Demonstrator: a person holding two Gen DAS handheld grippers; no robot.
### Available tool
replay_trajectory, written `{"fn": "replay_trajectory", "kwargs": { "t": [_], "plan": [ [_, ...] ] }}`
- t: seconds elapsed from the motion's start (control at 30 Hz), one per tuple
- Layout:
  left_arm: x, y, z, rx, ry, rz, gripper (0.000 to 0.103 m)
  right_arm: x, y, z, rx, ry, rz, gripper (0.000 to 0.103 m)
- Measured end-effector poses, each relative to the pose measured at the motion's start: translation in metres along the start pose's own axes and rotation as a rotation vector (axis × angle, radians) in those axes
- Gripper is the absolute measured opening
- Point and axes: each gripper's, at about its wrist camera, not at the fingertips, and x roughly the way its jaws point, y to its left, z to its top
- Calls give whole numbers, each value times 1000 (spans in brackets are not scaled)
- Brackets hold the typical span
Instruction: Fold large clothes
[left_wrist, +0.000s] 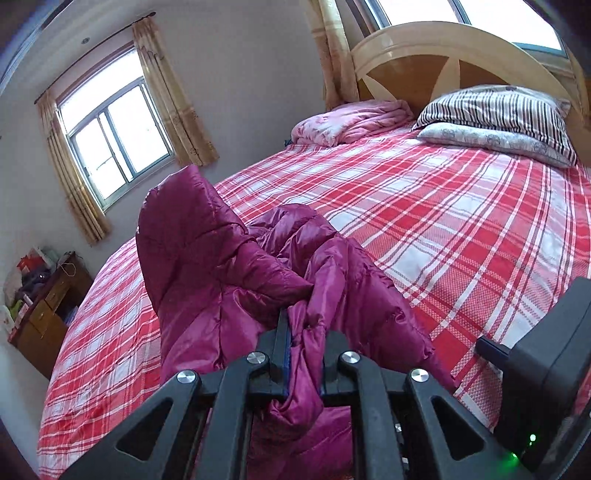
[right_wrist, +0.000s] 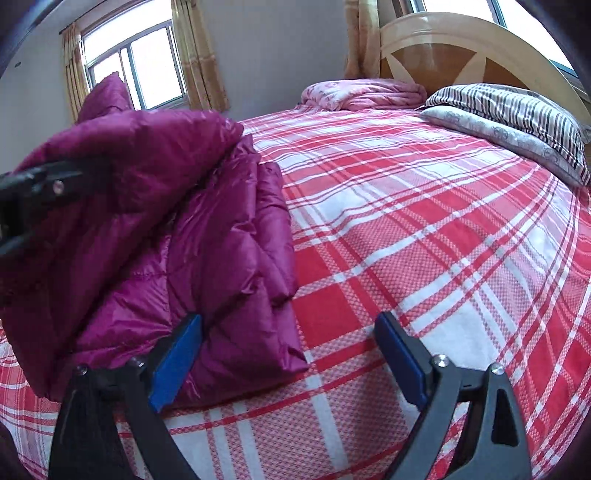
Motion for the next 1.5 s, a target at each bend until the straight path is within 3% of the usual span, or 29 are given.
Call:
{"fn": "replay_trajectory", "kwargs": {
  "t": [0.1,0.23,0.27,0.33,0.37,0.4,0.47,0.53,0.6,0.7,0.73,0.8,0.87,0.97,1.1,1.2,1.27,1.3,1.33,1.37,1.4,1.5],
  "plan": [
    [3,-4,0,0,2,-2,16,1,-2,1,16,3,14,97],
    [-9,0,11,-4,-53,55,26,6,-3,2,10,-3,4,97],
    [-17,4,16,-17,-92,69,34,7,-4,2,10,-2,3,97],
    [-38,18,28,-61,-185,88,69,9,-5,2,9,-3,5,98],
    [-49,26,33,-79,-236,116,93,9,-4,2,6,-2,4,98],
    [-59,36,37,-98,-289,160,98,9,-3,2,5,-2,3,98],
    [-70,60,41,-143,-343,236,98,10,-4,2,6,-4,4,98],
    [-68,98,38,-237,-326,315,98,10,-3,2,0,-1,0,99],
    [-53,145,24,-366,-245,419,98,10,-1,2,-7,0,-6,100],
    [-8,202,-14,-486,-51,485,98,11,0,1,-12,-2,-11,100],
    [9,212,-27,-509,12,481,98,11,0,1,-14,-2,-13,101],
    [45,218,-51,-543,128,393,98,10,-1,0,-13,-6,-11,101],
    [69,203,-61,-523,166,329,98,7,-5,0,5,-14,12,100],
    [80,167,-52,-437,117,295,97,-5,-20,5,81,-52,44,95],
    [72,135,-36,-295,44,280,97,-43,-37,25,125,-211,5,94],
    [79,117,-33,-219,25,259,97,-64,-36,44,127,-279,65,92],
    [81,110,-33,-201,14,255,97,-60,-22,55,78,-246,120,87],
    [82,107,-33,-189,8,255,97,-53,-14,59,47,-211,158,77],
    [81,106,-33,-178,3,256,97,-43,-6,61,20,-168,184,56],
    [81,107,-32,-171,-1,253,97,-31,2,61,-11,-101,190,42],
    [80,110,-32,-170,-3,245,98,-20,7,57,-34,-39,187,19],
    [70,125,-28,-223,-5,207,98,4,10,33,-77,82,164,15]
  ]
}}
